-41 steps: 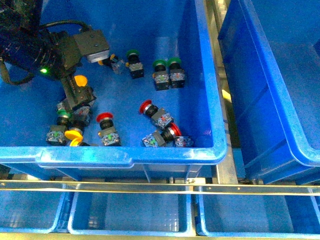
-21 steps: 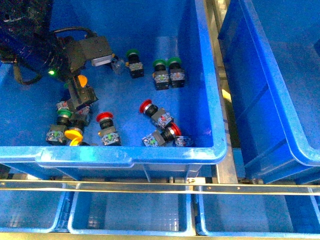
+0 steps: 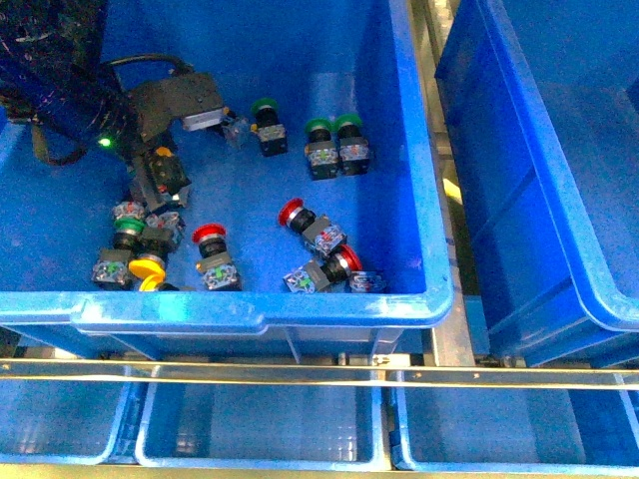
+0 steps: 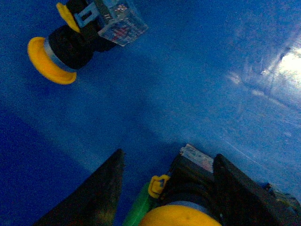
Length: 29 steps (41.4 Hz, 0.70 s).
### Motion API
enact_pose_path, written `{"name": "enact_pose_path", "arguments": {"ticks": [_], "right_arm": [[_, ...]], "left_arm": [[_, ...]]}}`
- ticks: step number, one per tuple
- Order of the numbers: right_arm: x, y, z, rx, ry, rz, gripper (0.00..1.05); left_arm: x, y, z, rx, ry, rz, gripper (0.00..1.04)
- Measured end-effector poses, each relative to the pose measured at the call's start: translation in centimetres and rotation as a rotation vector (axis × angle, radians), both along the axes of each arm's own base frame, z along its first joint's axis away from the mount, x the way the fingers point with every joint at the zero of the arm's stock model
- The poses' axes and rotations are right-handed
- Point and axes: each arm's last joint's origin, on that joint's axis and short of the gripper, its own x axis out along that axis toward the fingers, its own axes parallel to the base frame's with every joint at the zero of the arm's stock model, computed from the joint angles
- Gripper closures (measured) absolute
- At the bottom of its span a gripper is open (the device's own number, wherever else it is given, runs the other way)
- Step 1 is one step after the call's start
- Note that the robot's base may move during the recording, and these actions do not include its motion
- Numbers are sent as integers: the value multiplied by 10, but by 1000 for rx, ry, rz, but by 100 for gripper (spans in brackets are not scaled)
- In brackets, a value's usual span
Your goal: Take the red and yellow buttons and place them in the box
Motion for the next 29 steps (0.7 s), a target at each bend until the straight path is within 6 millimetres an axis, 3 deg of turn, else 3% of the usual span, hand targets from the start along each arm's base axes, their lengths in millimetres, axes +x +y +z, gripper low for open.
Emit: {"name": "enact_pose_path", "arguments": {"ticks": [6,15,21,29], "right_arm": [[0,0,0,0,0,0,7],[0,0,0,0,0,0,7],[0,0,0,0,0,0,7],[0,0,0,0,0,0,7]], "left_arm": [[1,0,-3,-1,4,-1,73],[1,1,-3,-13,2,1,74],[-4,1,2,-109,33,56,74],[-19,-6,35,-303,72,140,74]]}}
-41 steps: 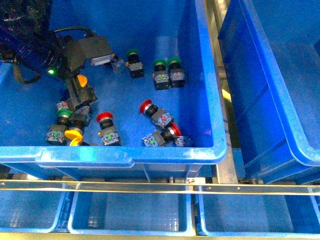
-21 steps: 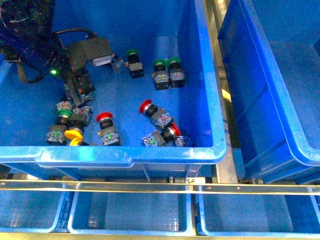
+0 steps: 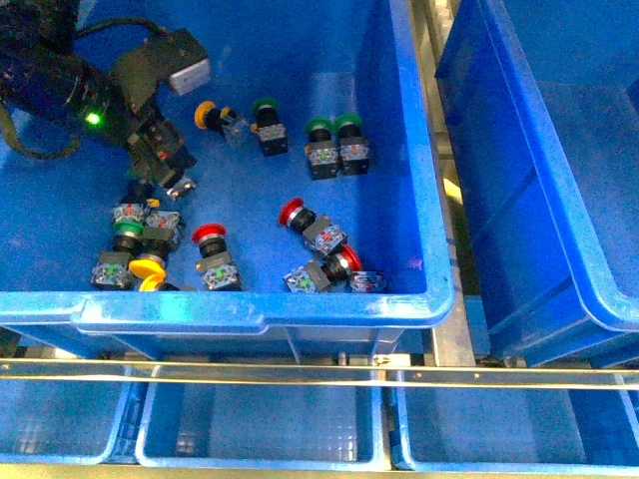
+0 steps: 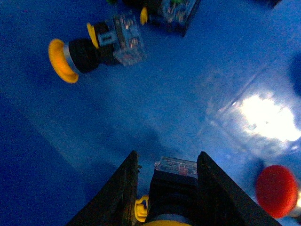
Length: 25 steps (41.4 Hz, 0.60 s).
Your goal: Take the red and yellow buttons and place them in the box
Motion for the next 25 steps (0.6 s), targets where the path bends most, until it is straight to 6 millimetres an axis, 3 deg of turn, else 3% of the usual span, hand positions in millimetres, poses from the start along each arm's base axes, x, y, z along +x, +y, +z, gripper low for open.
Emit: {"name": "enact_pose_path", "arguments": {"ticks": [6,17,25], "right_arm": [[0,0,0,0,0,0,7],[0,0,0,0,0,0,7],[0,0,0,0,0,0,7]], "left_arm": [[-16,-9,27,-180,36,38,74],[-48,-9,26,-403,227,128,74],[-59,-7,30,-536,334,184,74]]}}
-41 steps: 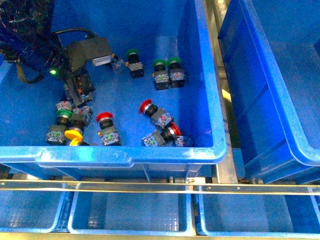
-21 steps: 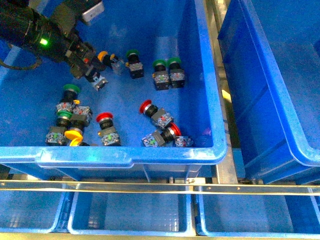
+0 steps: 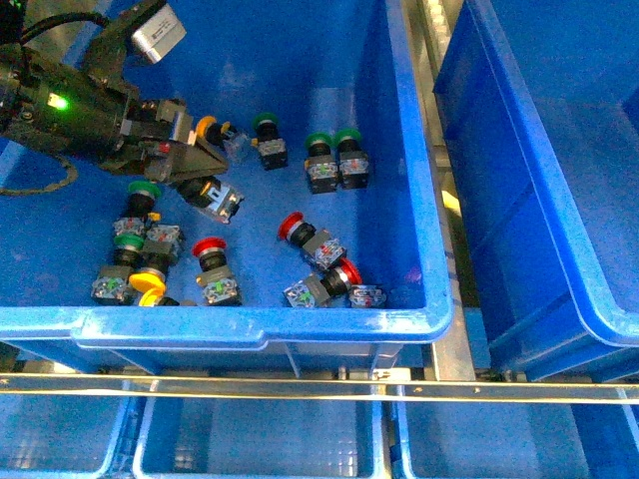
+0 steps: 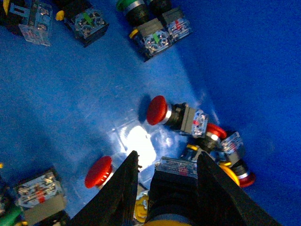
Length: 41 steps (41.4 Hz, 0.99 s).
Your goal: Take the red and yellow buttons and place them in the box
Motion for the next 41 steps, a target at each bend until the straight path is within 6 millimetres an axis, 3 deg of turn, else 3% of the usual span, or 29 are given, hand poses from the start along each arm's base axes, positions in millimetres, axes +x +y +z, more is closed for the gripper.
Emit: {"name": "enact_pose_path", "arguments": {"ticks": [8,18,24,41], "right_arm": [[0,0,0,0,0,0,7],[0,0,0,0,0,0,7],[0,0,0,0,0,0,7],[0,0,0,0,0,0,7]], "left_arm": [[-1,5,10,-157,87,69,74],[-18,9,2,-302,241,114,74],[-36,-6,19,-417,280,77,74],[-36,-52,38,-547,332,54,74]]}}
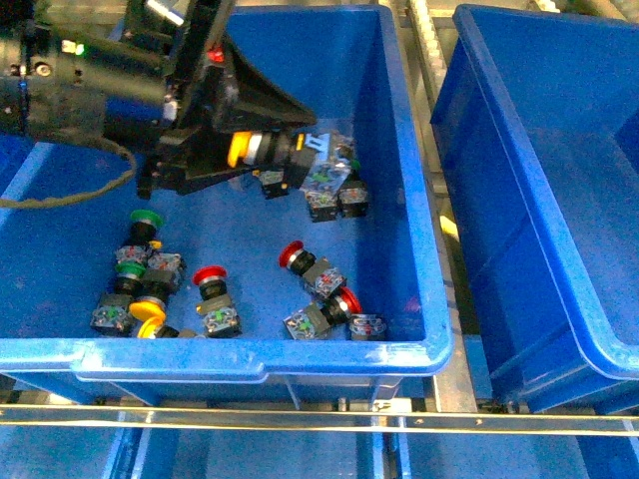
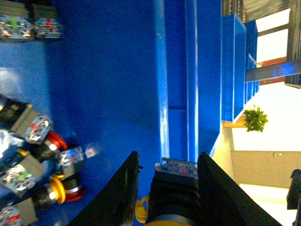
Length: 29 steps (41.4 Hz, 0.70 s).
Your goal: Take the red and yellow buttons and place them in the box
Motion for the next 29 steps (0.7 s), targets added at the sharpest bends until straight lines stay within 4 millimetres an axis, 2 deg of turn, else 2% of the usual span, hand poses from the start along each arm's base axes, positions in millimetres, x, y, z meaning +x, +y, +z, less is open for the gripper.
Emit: {"name": "enact_pose_path", "arguments": {"ticks": [10,29], "right_arm": [[0,0,0,0,0,0,7],[0,0,0,0,0,0,7]], "left_arm": [[-9,-47,15,-80,13,-73,74],[-2,-104,22,-120,47,-112,74]]}}
